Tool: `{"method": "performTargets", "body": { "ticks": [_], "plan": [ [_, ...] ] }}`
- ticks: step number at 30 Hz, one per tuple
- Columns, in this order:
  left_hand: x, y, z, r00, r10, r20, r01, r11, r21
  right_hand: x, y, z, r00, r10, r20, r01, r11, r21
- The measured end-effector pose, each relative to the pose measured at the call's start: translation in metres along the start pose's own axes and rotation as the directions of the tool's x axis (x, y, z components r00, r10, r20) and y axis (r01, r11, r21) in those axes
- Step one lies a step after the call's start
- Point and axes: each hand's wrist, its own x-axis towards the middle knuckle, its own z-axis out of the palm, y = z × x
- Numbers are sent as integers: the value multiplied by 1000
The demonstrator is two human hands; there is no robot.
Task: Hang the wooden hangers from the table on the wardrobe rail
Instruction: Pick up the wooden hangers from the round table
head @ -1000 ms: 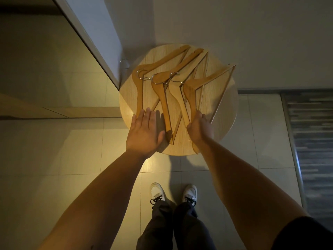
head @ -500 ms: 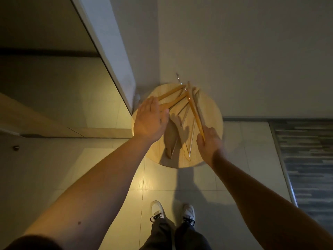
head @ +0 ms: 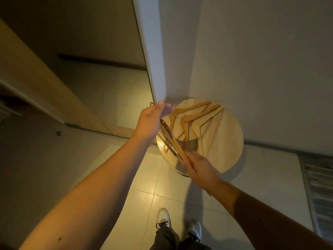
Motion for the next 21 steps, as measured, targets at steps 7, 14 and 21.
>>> {"method": "performTargets", "body": {
  "ticks": [7, 14, 21],
  "plan": [
    [-12, -30, -42, 999, -11, -32, 12, 999, 46, 8, -1, 44, 990, -79, 116, 86, 995, -58],
    [-13, -65, -64, 997, -34, -71, 34, 999, 8, 41, 36, 51, 991, 120, 64, -108, 980, -165],
    [-6, -106, -60, 996, -66, -63, 70, 995, 66, 109, 132, 37, 861, 503, -73, -501, 817, -287]
  ]
}}
